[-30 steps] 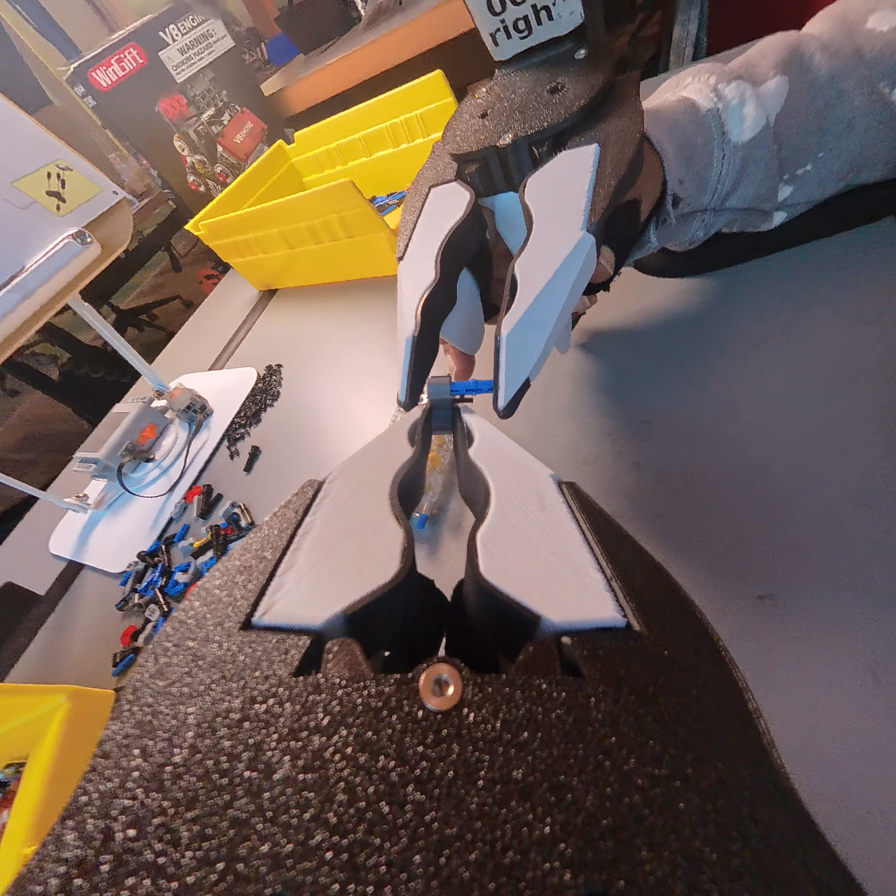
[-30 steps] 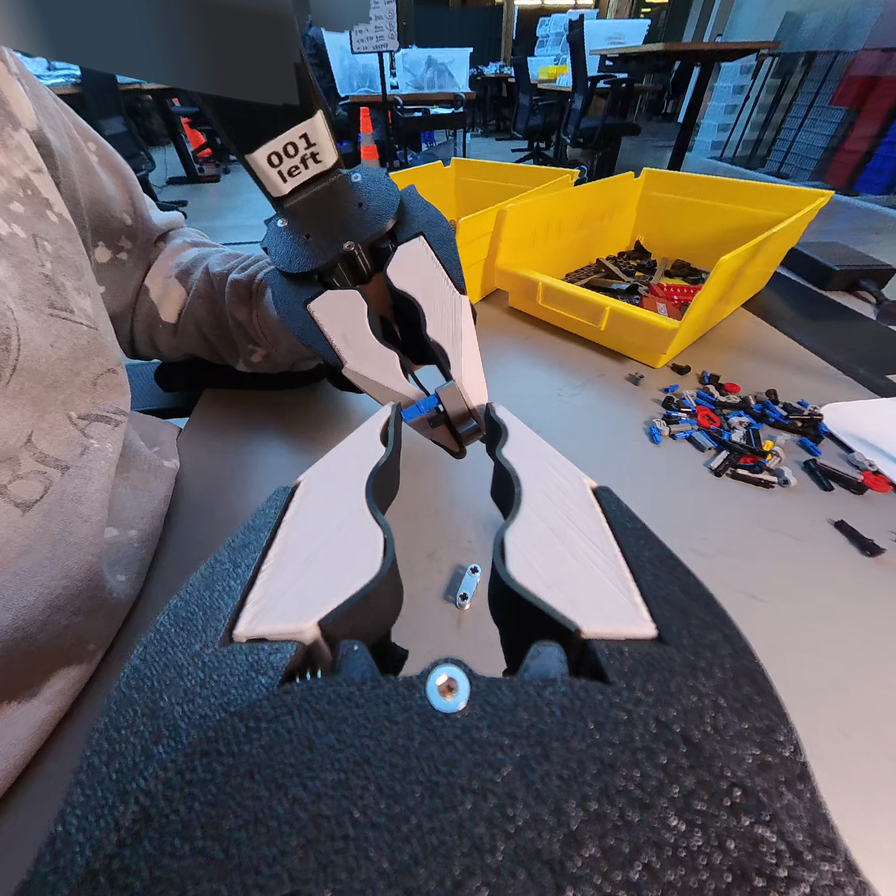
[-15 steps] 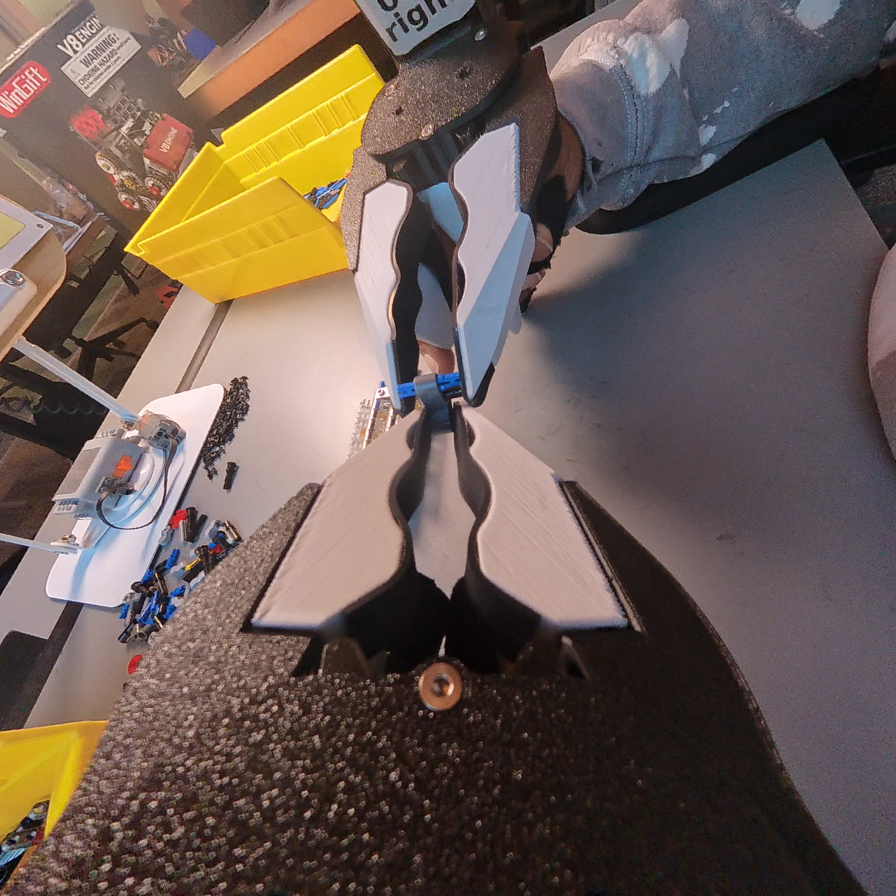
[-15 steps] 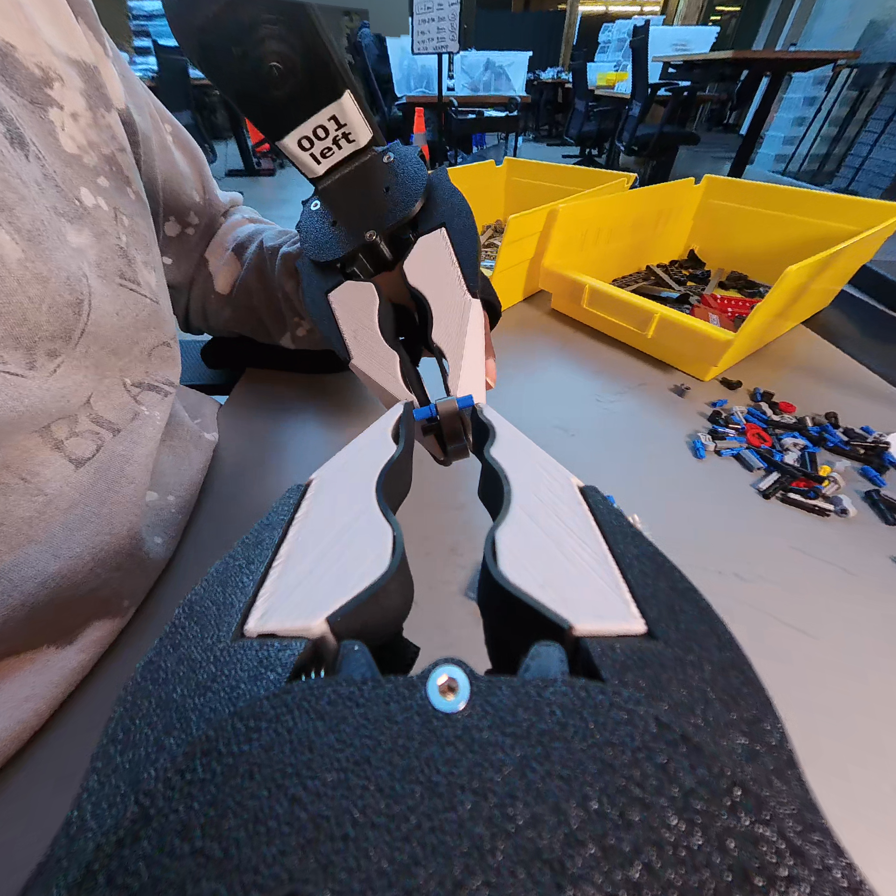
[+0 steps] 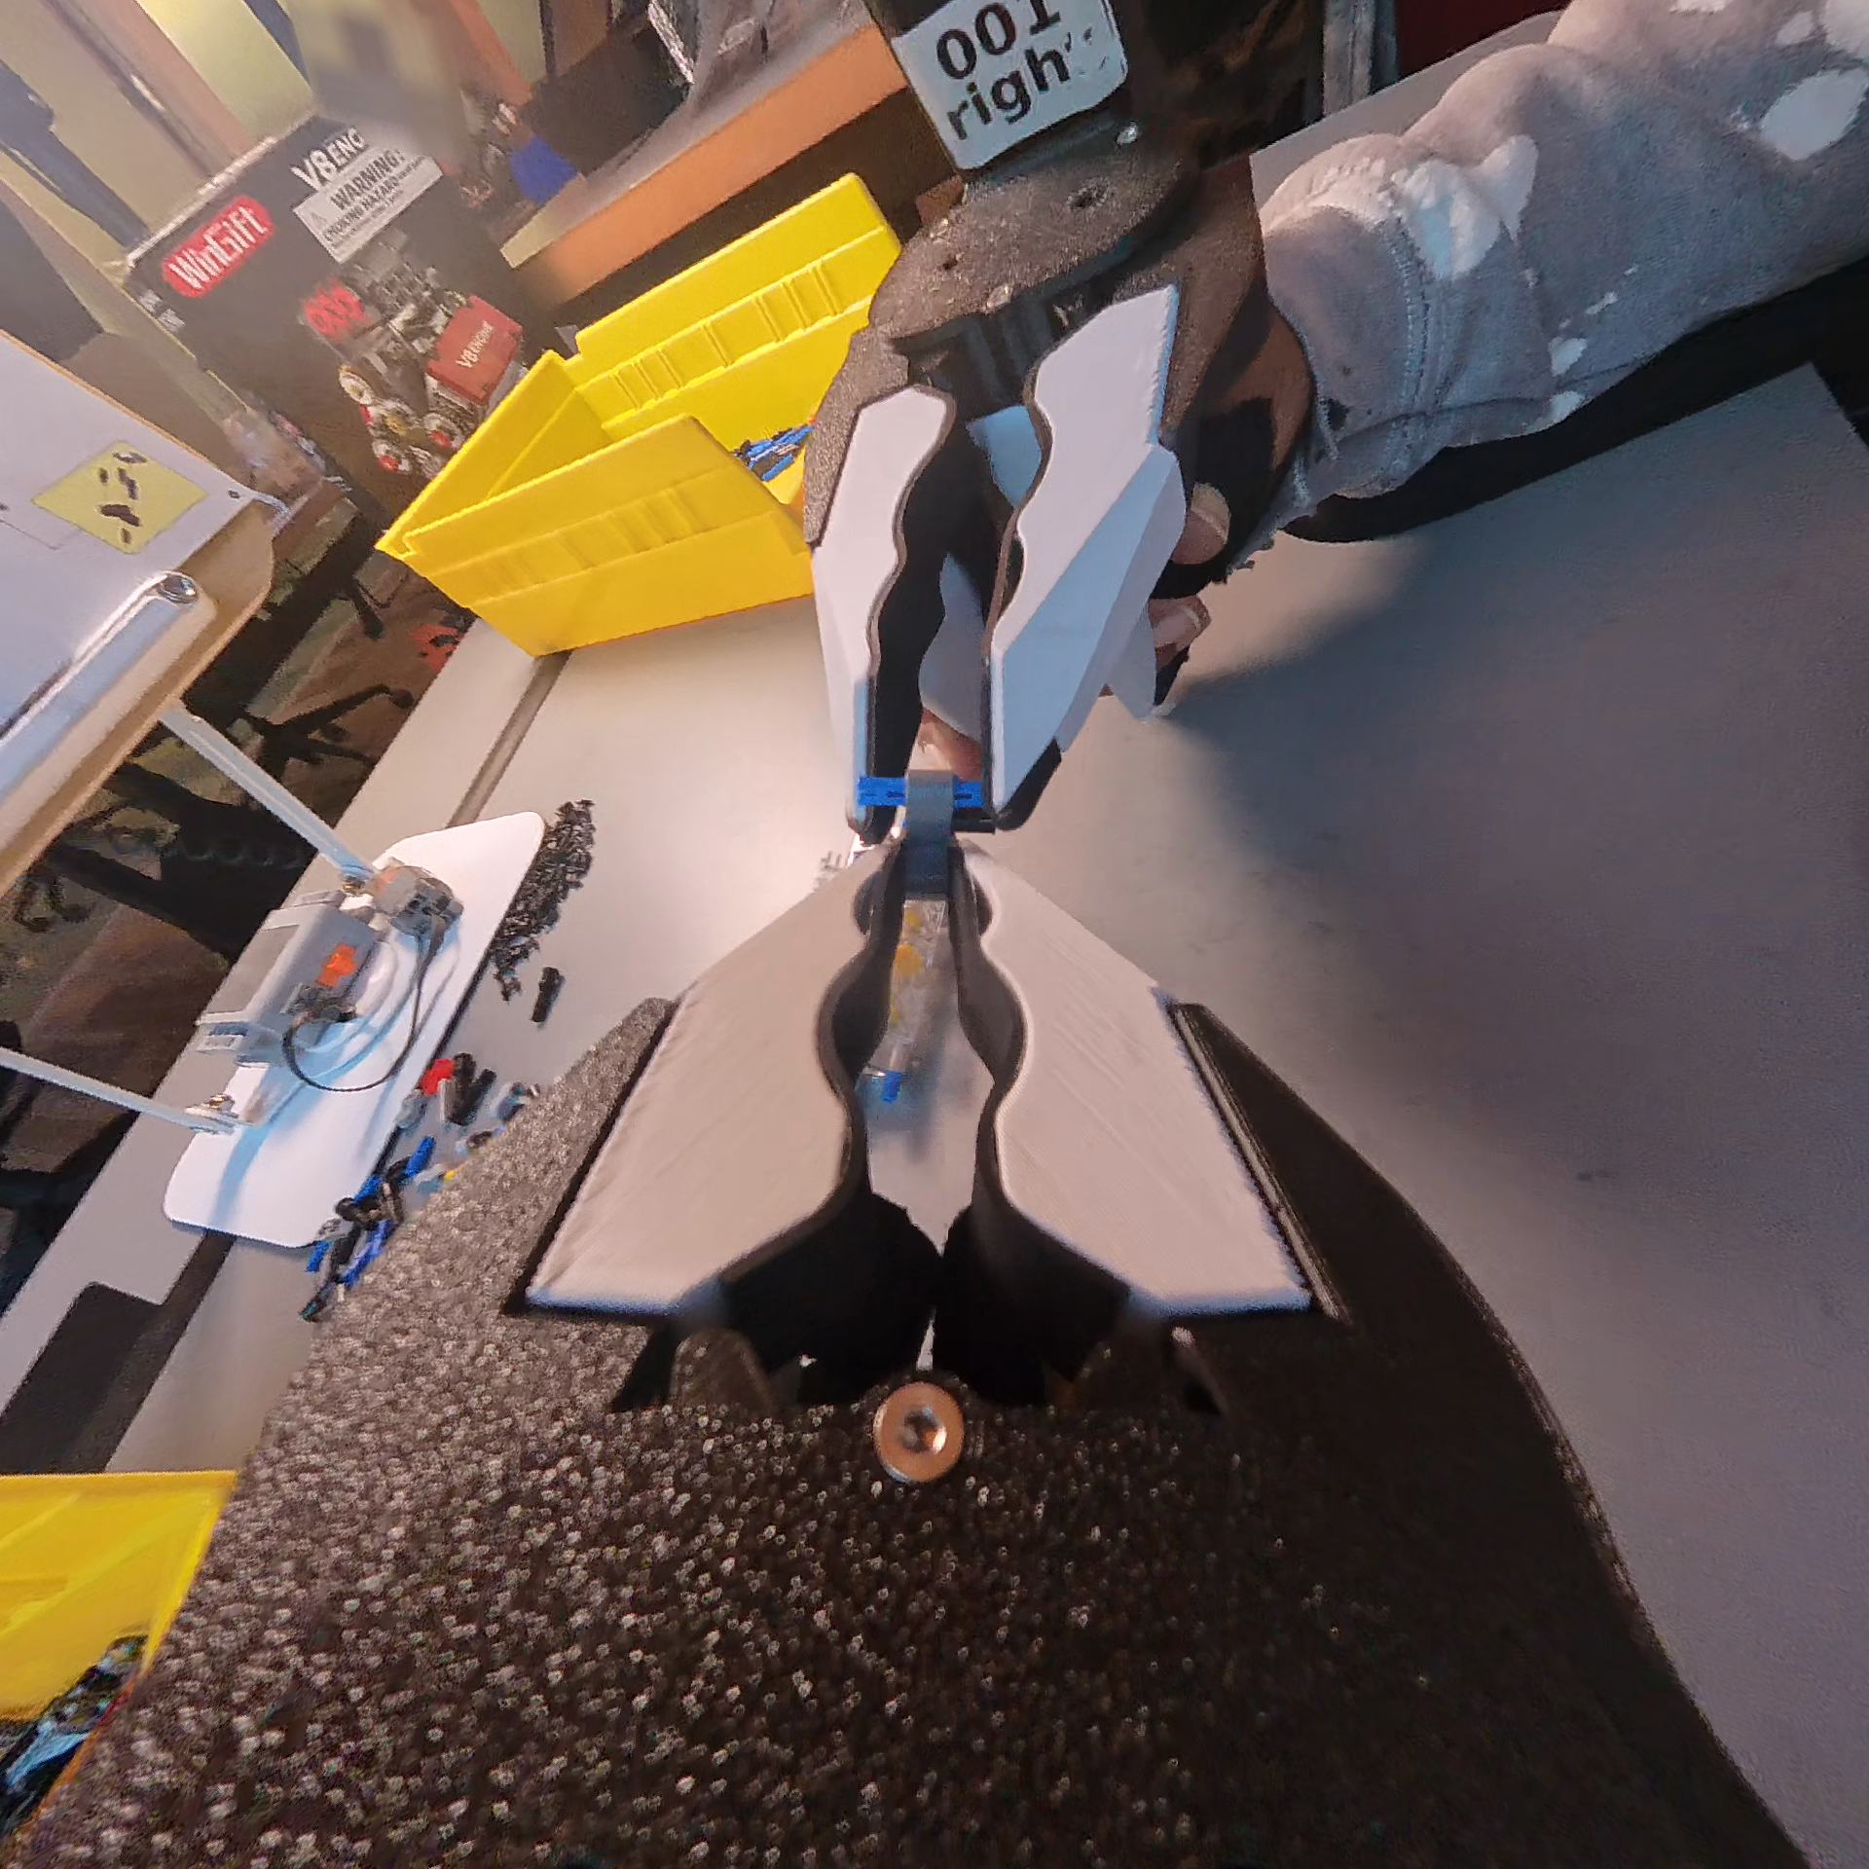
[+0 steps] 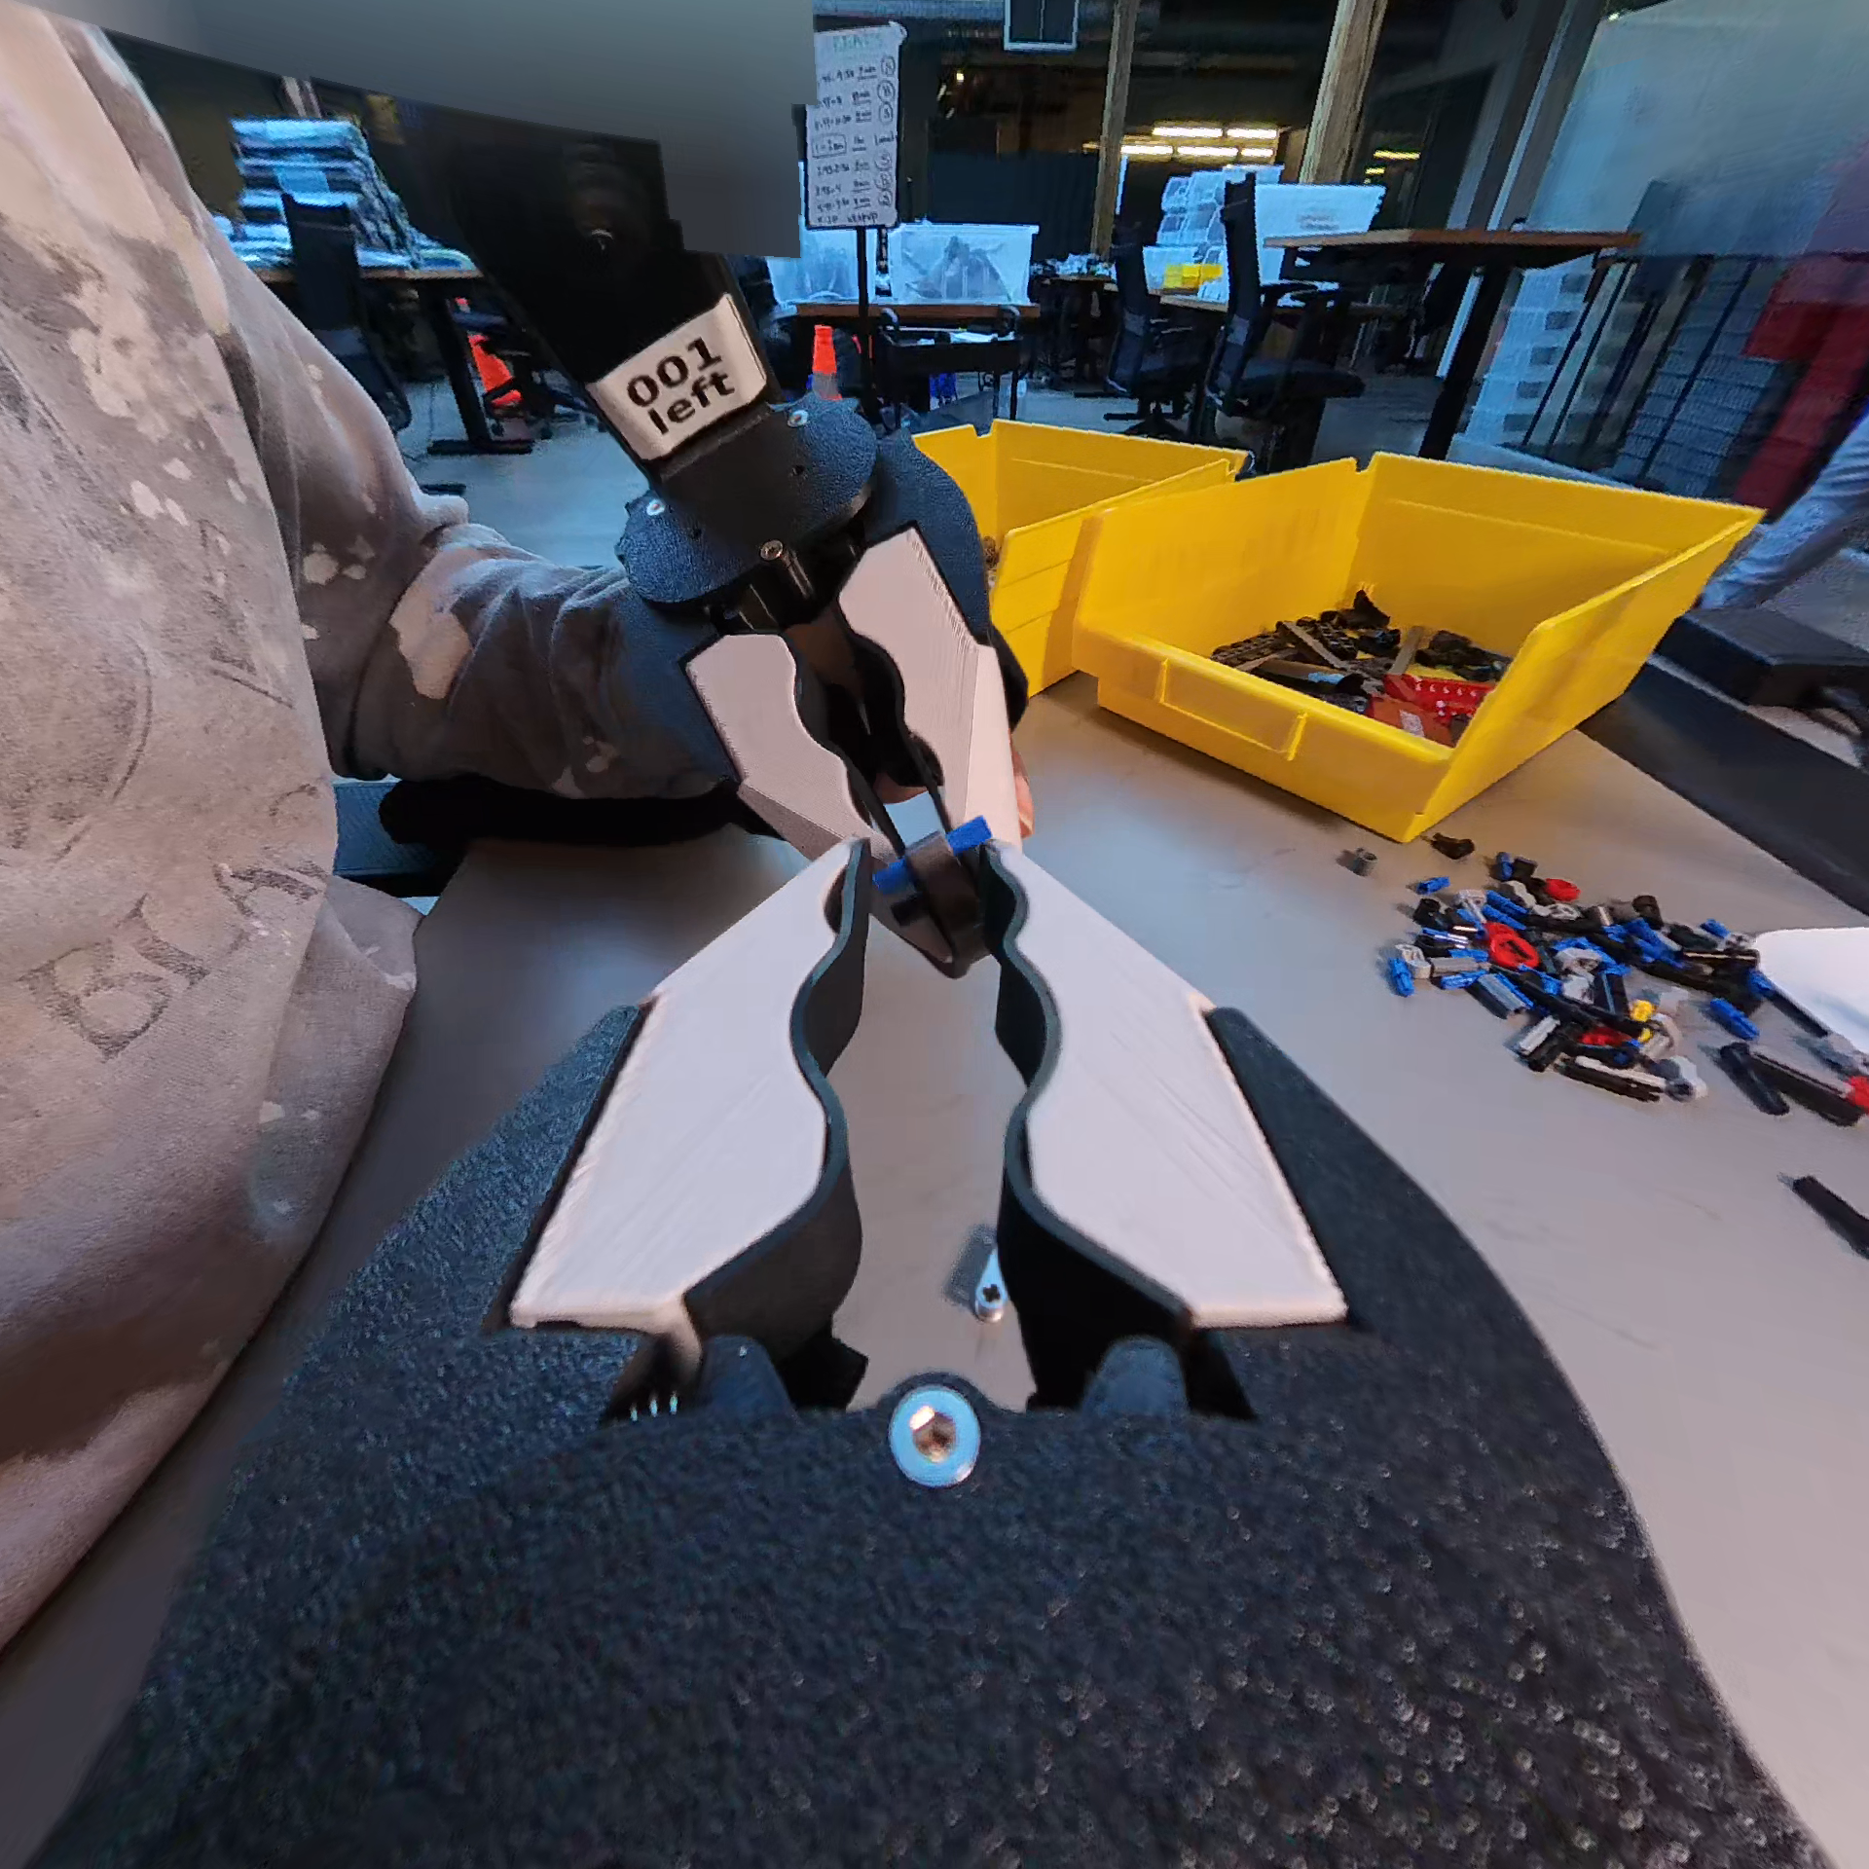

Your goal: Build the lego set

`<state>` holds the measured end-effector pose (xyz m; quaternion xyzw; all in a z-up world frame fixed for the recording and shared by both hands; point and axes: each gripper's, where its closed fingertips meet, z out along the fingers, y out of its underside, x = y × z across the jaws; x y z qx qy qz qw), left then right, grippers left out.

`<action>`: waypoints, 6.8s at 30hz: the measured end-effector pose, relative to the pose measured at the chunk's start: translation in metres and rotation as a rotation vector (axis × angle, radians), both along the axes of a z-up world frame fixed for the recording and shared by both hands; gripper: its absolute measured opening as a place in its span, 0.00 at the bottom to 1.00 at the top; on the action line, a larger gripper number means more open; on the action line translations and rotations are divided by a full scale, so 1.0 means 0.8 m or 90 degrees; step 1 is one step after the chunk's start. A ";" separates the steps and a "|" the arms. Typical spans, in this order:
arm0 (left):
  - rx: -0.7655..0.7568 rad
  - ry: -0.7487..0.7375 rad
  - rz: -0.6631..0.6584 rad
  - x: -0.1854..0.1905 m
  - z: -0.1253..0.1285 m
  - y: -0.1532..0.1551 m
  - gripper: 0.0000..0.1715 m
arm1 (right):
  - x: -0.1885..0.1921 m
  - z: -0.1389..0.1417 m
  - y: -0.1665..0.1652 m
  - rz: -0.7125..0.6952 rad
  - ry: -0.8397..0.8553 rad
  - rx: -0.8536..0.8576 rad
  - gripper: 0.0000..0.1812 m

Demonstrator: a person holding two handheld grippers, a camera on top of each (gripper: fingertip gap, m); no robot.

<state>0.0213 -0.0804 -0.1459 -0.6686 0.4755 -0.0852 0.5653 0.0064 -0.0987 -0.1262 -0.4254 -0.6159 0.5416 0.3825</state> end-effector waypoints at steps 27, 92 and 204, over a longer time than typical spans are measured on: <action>0.020 0.092 0.071 -0.027 -0.042 0.027 0.10 | -0.006 -0.044 0.044 -0.134 -0.131 0.077 0.03; -0.341 -0.228 0.019 -0.026 -0.045 0.013 0.16 | 0.019 -0.101 0.058 -0.111 -0.299 0.185 0.03; -0.570 -0.149 0.029 -0.031 -0.084 -0.029 0.04 | 0.008 -0.108 0.010 0.083 -0.327 0.141 0.07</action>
